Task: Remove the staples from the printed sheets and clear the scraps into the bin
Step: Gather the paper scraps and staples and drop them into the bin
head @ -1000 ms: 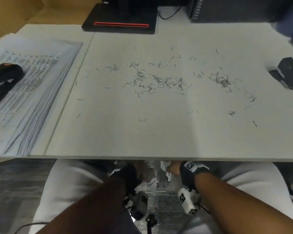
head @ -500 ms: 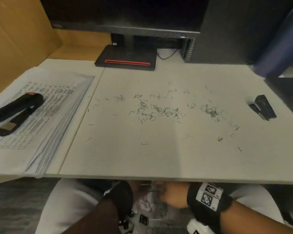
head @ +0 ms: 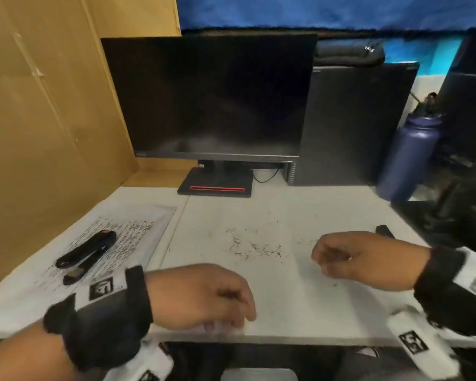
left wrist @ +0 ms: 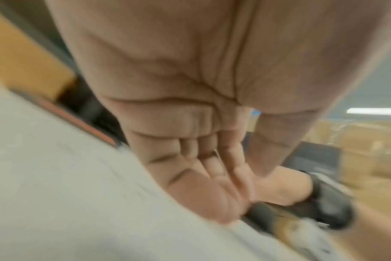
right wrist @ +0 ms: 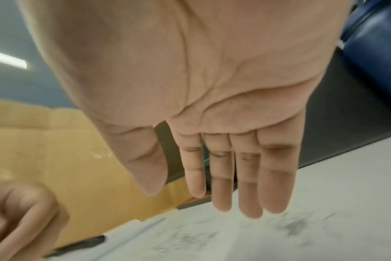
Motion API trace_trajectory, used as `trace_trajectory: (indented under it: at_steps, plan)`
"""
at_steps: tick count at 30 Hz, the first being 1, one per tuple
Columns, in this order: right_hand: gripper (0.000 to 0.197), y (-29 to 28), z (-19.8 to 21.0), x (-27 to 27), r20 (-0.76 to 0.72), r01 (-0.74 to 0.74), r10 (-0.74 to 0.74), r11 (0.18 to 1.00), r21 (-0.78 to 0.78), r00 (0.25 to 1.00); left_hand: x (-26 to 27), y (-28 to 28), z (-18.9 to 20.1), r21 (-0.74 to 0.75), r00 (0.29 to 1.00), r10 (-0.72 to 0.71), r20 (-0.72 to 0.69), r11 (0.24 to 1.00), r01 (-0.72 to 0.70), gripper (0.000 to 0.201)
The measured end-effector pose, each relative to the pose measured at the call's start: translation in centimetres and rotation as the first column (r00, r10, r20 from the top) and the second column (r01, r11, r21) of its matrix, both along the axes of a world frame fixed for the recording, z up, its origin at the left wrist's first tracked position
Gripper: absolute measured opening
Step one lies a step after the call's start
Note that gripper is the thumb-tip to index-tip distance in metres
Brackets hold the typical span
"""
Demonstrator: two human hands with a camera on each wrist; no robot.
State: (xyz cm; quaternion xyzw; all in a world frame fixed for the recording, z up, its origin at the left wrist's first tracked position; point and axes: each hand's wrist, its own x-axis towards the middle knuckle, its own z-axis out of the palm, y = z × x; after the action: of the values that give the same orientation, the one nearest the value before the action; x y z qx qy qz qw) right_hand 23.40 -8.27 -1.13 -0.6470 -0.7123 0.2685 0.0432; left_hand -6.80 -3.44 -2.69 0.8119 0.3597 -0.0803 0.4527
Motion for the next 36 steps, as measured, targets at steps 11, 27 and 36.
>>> trace_trajectory:
  at_steps: [11, 27, 36]
  plan:
    - [0.054, 6.2, -2.9, 2.7, 0.252, 0.115, -0.113, 0.993, 0.006, 0.961, -3.4, 10.7, -2.7, 0.509, 0.726, 0.492, -0.480, 0.830, -0.226, 0.104]
    - [0.056, 15.0, -3.1, 0.3, 0.453, 0.150, -0.140, 0.989, 0.015, 0.880, 5.0, 13.3, -2.0, 0.513, 0.853, 0.189, -0.486, 0.852, 0.103, 0.055]
    - [0.070, 18.5, -4.8, -5.0, 0.423, 0.001, 0.033, 0.997, -0.080, 0.906, 7.0, 12.5, -5.5, 0.465, 0.833, -0.044, -0.551, 0.812, 0.351, 0.085]
